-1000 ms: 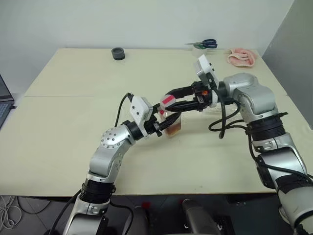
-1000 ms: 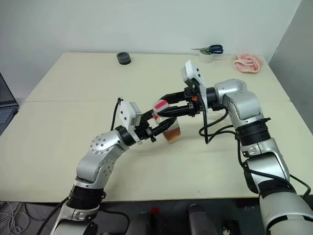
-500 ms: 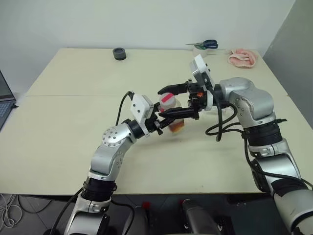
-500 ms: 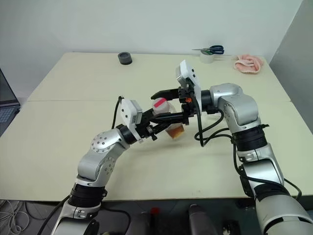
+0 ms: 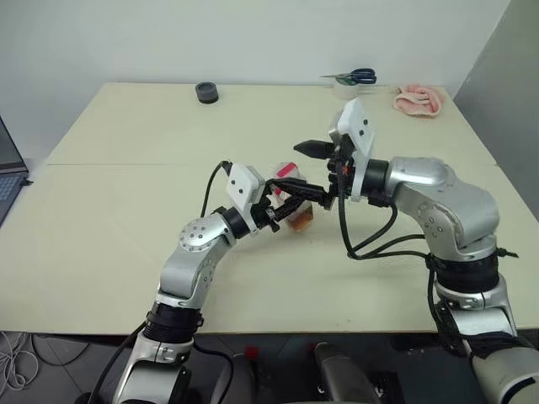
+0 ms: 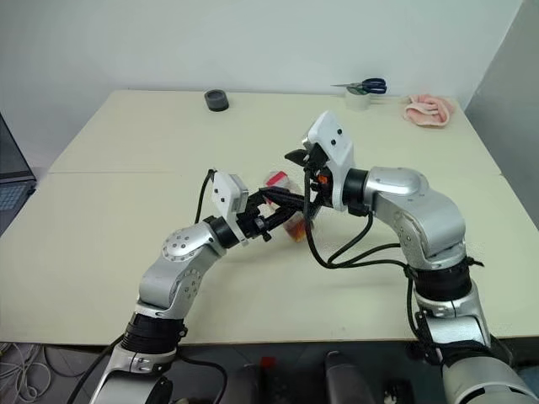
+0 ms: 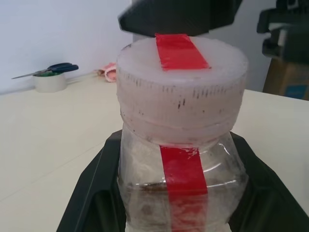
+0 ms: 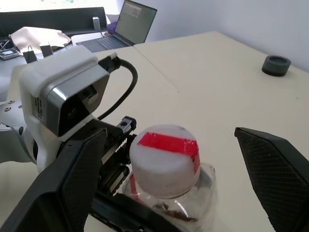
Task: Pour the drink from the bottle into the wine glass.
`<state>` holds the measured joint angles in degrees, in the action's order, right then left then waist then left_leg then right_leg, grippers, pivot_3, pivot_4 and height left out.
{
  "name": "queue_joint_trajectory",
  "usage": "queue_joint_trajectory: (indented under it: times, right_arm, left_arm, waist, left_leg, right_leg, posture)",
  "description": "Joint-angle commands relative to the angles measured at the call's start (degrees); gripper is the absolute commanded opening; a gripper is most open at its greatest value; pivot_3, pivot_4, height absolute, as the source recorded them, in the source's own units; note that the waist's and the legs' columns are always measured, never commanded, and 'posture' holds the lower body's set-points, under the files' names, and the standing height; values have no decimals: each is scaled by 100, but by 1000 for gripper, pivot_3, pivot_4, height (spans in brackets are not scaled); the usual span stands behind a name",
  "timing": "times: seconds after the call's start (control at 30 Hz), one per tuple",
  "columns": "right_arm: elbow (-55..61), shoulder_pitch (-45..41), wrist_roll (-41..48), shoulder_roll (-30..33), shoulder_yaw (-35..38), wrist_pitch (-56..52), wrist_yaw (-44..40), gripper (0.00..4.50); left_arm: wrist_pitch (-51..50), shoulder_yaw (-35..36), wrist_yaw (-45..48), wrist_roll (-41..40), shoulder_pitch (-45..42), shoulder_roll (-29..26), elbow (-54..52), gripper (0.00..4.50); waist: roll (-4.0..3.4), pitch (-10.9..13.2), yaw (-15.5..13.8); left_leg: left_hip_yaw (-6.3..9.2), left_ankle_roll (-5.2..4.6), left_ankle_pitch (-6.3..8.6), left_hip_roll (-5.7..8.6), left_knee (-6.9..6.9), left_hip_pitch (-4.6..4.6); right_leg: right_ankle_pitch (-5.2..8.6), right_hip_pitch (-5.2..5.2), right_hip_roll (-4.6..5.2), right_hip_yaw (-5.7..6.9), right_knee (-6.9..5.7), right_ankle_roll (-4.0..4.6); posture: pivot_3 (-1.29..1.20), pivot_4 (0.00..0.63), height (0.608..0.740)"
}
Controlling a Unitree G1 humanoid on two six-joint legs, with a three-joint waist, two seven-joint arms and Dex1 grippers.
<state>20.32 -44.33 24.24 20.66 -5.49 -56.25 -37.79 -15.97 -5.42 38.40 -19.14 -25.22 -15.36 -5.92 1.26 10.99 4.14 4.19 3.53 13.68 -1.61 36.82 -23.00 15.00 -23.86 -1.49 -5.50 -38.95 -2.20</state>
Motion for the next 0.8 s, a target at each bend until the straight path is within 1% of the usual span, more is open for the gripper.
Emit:
queue_joint_trajectory:
  times: [0.03, 0.2, 0.23, 0.3, 0.4, 0.5, 0.53, 0.7, 0.8]
  right_arm:
    - [257, 2, 5, -150, 99, -91, 442, 4500]
    - [235, -32, -11, -271, 89, -103, 785, 4500]
    - [219, -41, -2, -281, 92, -95, 825, 4328]
    - [211, -40, 27, -289, 93, -86, 863, 3938]
    - [207, -5, 43, -265, 16, -51, 849, 2877]
    - [182, 3, 54, -220, -43, -9, 856, 1948]
    - [171, -1, 46, -199, -66, 10, 851, 1869]
    - [63, -23, 28, -138, -110, 121, 806, 1869]
    - [-297, -75, 17, -66, -84, 415, 605, 1869]
  left_arm:
    - [162, -7, 70, -33, -164, 59, -91, 2080]
    - [149, -11, 85, -28, -213, 52, -88, 2079]
    - [147, -8, 90, -27, -214, 48, -89, 2078]
    - [140, -2, 91, -20, -205, 35, -101, 2075]
    - [135, 15, 81, -15, -177, 5, -114, 2065]
    - [128, 26, 65, -19, -166, -6, -124, 2055]
    - [127, 28, 62, -18, -162, -10, -126, 2054]
    - [115, 34, 52, -18, -136, -24, -158, 2048]
    - [108, 37, 45, -23, -119, -36, -190, 2048]
  waist:
    - [0, 0, 0]
    - [0, 0, 1]
    - [0, 0, 1]
    - [0, 0, 1]
    - [0, 0, 2]
    - [0, 0, 0]
    - [0, 0, 0]
    - [0, 0, 1]
    - [0, 0, 1]
  left_leg:
    - [0, 0, 0, 0, 0, 0]
    - [-1, 0, 0, 0, 1, 0]
    - [-1, 0, 0, 0, 0, 0]
    - [-1, 0, 0, 0, -1, 0]
    - [-1, 0, 0, -1, -1, 0]
    - [-1, 0, 0, 0, -1, 0]
    - [-1, 0, 0, 0, -1, -1]
    - [-1, 0, 0, -1, -1, 0]
    - [-1, 0, 0, -1, -1, 0]
  right_leg:
    - [0, 0, 0, 0, 0, 0]
    - [0, 0, -1, -1, 1, 0]
    - [0, 0, -1, 0, 1, 0]
    - [0, -1, -2, 0, 1, 0]
    - [0, -1, -2, 0, 1, 0]
    - [0, 0, -2, 0, 2, 0]
    - [0, 0, -2, 0, 2, -1]
    - [0, 0, -2, 0, 2, 0]
    - [0, 0, -2, 0, 2, -1]
  posture:
    - [0, 150, 740]
    - [0, 150, 740]
    - [0, 150, 740]
    - [0, 150, 740]
    - [0, 150, 740]
    - [0, 150, 740]
    - [0, 150, 740]
    - [0, 150, 740]
    - [0, 150, 740]
